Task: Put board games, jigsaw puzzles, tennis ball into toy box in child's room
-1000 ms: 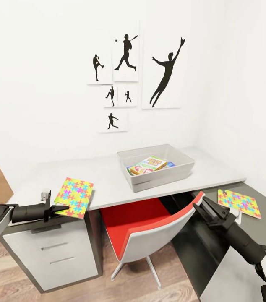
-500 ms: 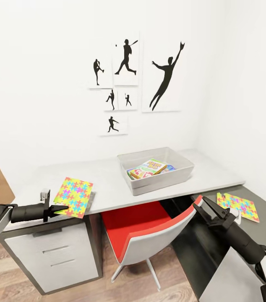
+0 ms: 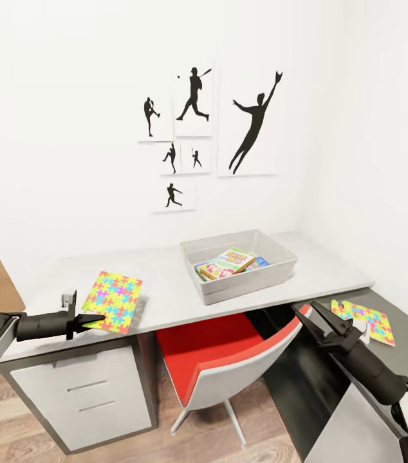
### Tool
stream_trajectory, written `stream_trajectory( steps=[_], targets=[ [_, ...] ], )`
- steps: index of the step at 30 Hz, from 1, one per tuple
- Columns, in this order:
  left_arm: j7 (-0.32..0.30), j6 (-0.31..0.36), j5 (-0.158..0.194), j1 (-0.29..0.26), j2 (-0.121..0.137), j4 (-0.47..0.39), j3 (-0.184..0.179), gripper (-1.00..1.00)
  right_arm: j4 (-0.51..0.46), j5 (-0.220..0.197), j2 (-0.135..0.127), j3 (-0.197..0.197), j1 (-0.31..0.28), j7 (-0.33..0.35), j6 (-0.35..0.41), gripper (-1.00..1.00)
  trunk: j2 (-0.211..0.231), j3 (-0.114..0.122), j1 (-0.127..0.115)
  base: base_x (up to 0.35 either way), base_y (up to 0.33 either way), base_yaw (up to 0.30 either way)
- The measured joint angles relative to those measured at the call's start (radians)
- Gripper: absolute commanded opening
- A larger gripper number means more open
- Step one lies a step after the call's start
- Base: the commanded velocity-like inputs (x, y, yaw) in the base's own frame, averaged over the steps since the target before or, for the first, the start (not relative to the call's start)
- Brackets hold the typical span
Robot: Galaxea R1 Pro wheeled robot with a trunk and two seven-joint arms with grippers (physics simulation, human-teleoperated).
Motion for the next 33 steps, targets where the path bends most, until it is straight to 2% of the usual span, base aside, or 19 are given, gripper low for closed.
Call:
stream_trajectory(
  steps=[6,12,20,22,27,33],
  targets=[
    [-0.001,0.0,0.0,0.0,0.003,-0.001,-0.001,-1.0,0.0,0.001,0.007,0.001,0.0,-0.002,-0.004,1.0,0.042,0.019,-0.023,0.0,0.0,0.0],
    [-0.002,0.0,0.001,0.0,0.003,-0.004,0.001,-1.0,0.0,0.001,0.001,-0.008,0.0,0.001,-0.004,1.0,0.084,0.038,-0.046,0.0,0.0,-0.004],
    [-0.004,-0.001,0.002,0.0,0.004,-0.004,0.001,-1.0,0.0,-0.001,-0.001,-0.014,0.0,0.005,-0.001,1.0,0.14,0.067,-0.077,0.0,0.0,-0.188],
    [-0.015,-0.002,0.002,0.0,0.006,-0.004,0.001,-1.0,0.0,-0.001,-0.001,-0.014,0.0,0.005,0.0,1.0,0.154,0.075,-0.084,0.0,0.0,-0.246],
    [-0.107,-0.012,-0.006,0.0,0.008,-0.005,0.001,-1.0,0.0,0.0,0.0,-0.013,0.0,0.003,0.0,1.0,0.189,0.095,-0.104,0.0,0.0,-0.25],
    [-0.131,-0.015,-0.01,0.0,0.014,-0.006,0.0,-1.0,0.0,0.0,0.002,-0.013,0.0,0.001,-0.002,1.0,0.231,0.12,-0.127,0.0,0.0,-0.249]
  ],
)
